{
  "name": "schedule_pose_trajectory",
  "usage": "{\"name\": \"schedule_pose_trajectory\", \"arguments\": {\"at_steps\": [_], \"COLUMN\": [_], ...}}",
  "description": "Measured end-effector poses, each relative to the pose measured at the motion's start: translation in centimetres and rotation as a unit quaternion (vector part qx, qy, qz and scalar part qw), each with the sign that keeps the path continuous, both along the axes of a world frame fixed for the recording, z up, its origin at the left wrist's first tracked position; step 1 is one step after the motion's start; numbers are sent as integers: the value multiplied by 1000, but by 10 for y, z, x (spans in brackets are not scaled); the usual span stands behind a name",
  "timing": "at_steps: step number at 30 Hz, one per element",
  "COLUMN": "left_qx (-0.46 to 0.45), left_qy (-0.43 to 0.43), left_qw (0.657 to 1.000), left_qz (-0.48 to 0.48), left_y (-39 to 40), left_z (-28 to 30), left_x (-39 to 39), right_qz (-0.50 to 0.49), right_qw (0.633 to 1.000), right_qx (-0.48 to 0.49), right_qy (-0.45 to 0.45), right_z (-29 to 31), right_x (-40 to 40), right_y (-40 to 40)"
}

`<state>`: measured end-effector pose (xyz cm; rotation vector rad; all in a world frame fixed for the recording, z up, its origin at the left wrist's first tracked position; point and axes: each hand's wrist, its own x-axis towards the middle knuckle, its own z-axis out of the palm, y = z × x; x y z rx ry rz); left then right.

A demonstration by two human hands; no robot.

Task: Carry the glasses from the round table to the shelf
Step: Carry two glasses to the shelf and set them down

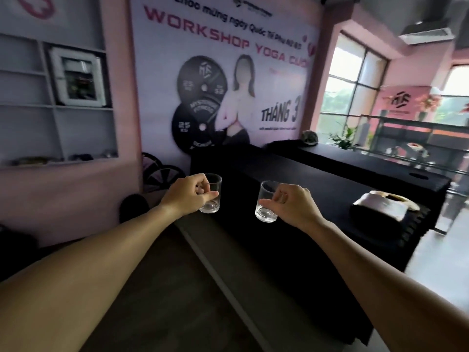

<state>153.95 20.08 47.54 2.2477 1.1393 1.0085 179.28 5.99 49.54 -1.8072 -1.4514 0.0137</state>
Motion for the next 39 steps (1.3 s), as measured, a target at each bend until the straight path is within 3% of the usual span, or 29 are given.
{"name": "schedule_pose_trajectory", "arguments": {"at_steps": [6,10,16,39], "left_qx": [-6,0,-10,12], "left_qy": [11,12,31,43], "left_qw": [998,995,993,963], "left_qz": [65,95,114,265], "left_y": [77,169,240,583], "left_z": [-8,-4,4,10], "left_x": [-36,-60,-79,-274], "right_qz": [66,103,116,282], "right_qw": [998,994,993,959], "right_qx": [-12,-24,-32,-11], "right_qy": [11,-8,-4,-5], "right_z": [-14,-8,-3,-3], "right_x": [-18,-45,-66,-256], "right_y": [111,216,302,753]}}
